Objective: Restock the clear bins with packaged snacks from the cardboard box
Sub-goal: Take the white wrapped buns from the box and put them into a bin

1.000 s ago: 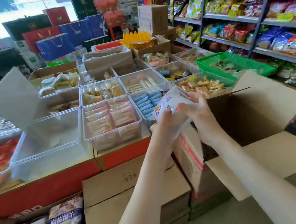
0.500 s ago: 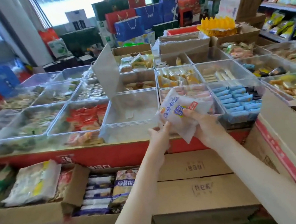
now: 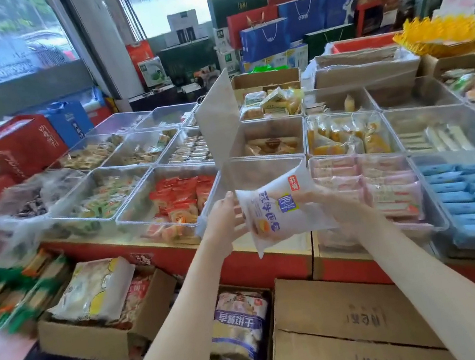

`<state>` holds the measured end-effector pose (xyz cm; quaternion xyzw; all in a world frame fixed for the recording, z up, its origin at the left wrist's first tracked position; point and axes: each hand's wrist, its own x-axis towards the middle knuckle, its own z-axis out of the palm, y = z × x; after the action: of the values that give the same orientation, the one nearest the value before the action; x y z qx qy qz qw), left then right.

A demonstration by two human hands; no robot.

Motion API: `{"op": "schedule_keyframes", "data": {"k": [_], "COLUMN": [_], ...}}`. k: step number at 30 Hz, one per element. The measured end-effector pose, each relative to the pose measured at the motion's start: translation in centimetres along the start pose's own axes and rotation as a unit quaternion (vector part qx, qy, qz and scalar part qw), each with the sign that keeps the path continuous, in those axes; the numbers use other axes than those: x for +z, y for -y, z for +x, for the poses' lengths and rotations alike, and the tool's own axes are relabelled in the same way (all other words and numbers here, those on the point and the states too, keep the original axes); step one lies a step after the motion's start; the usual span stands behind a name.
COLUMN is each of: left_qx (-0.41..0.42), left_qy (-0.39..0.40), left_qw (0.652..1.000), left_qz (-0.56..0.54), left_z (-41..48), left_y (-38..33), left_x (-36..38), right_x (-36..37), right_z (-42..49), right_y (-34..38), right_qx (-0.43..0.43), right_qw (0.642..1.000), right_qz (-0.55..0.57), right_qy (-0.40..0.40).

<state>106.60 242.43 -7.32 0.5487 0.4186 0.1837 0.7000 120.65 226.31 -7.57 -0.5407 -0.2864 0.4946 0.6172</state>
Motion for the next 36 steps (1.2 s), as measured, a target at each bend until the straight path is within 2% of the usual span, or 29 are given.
{"op": "schedule_keyframes", "data": {"k": [3,6,9,11,14,18,21,23,27,32,34,36], "left_qx": [-0.085,-0.118,-0.161,-0.176,-0.172,-0.161,-0.13,-0.126,-0.111,-0.047,-0.056,-0.068], "left_qy": [0.033,0.024,-0.006,-0.019,-0.037,-0.048,0.002,0.031,0.017,0.048,0.036,0.018], "left_qw": [0.995,0.989,0.975,0.964,0.967,0.981,0.991,0.989,0.989,0.995,0.995,0.996], "left_qz": [-0.038,-0.083,-0.151,-0.196,-0.186,-0.094,0.034,0.075,0.099,0.08,0.068,0.053], "left_z": [2.5,5.3,8.3,11.0,16.1,23.1,29.4,32.7,36.5,37.0,37.8,38.0], "left_y": [-0.3,0.1,0.2,0.6,1.5,3.1,5.1,5.9,7.0,7.0,7.3,7.2], "left_x": [-0.1,-0.7,-0.3,0.1,0.7,1.2,1.2,1.2,1.4,2.5,2.8,3.0], "right_x": [-1.2,-2.2,-2.7,-2.0,-0.5,-2.1,-4.4,-5.8,-7.5,-9.5,-9.9,-8.9], "right_z": [3.5,6.4,8.9,11.2,15.7,23.6,28.9,31.7,35.4,38.3,38.8,38.6], "right_y": [0.1,0.1,-1.4,-2.7,-4.5,-8.0,-10.6,-12.1,-13.7,-16.0,-16.8,-16.2], "right_qx": [0.029,0.052,-0.013,-0.063,-0.056,0.059,0.088,0.091,0.072,0.032,0.034,0.026], "right_qw": [0.999,0.99,0.959,0.95,0.98,0.965,0.96,0.958,0.962,0.926,0.919,0.927], "right_qz": [-0.005,0.119,0.281,0.304,0.128,0.038,0.008,-0.024,-0.095,-0.152,-0.175,-0.172], "right_qy": [-0.015,-0.053,-0.04,-0.046,-0.139,-0.253,-0.265,-0.27,-0.247,-0.343,-0.35,-0.331]}}
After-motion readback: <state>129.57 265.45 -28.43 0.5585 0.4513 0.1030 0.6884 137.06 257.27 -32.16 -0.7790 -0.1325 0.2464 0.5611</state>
